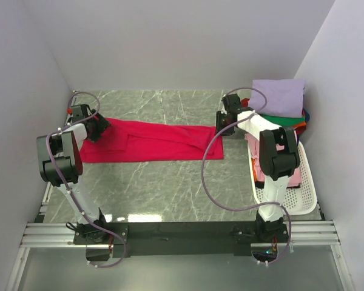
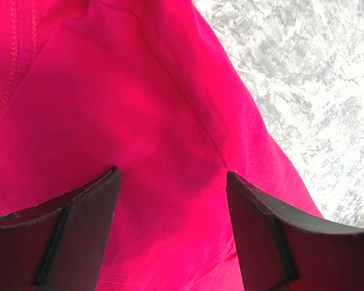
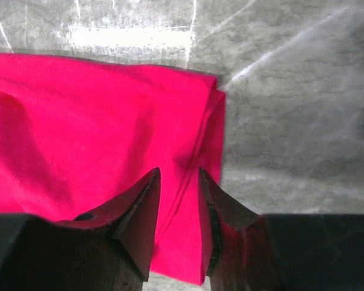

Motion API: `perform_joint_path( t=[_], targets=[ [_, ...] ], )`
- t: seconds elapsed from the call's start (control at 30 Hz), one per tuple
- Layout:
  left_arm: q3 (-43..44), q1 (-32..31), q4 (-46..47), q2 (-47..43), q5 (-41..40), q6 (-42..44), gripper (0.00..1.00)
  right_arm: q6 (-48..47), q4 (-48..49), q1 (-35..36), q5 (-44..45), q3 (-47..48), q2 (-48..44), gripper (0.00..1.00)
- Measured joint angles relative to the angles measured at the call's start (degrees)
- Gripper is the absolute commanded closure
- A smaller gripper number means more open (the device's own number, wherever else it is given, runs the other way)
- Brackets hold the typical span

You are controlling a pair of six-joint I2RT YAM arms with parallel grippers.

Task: Fold and stack the t-shirts
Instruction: Fold the tshirt

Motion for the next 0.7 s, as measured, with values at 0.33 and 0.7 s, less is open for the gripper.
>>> perform_joint_path(
  t=[0.33,0.7],
  targets=[
    [0.0,0.0,0.0,0.0,0.0,0.0,0.23,0.2,0.2,0.0,-1.5,1.2,2.0,0.71],
    [0.0,0.0,0.0,0.0,0.0,0.0,0.23,0.4,0.4,0.1,-1.8,2.2,4.3,0.68]
  ],
)
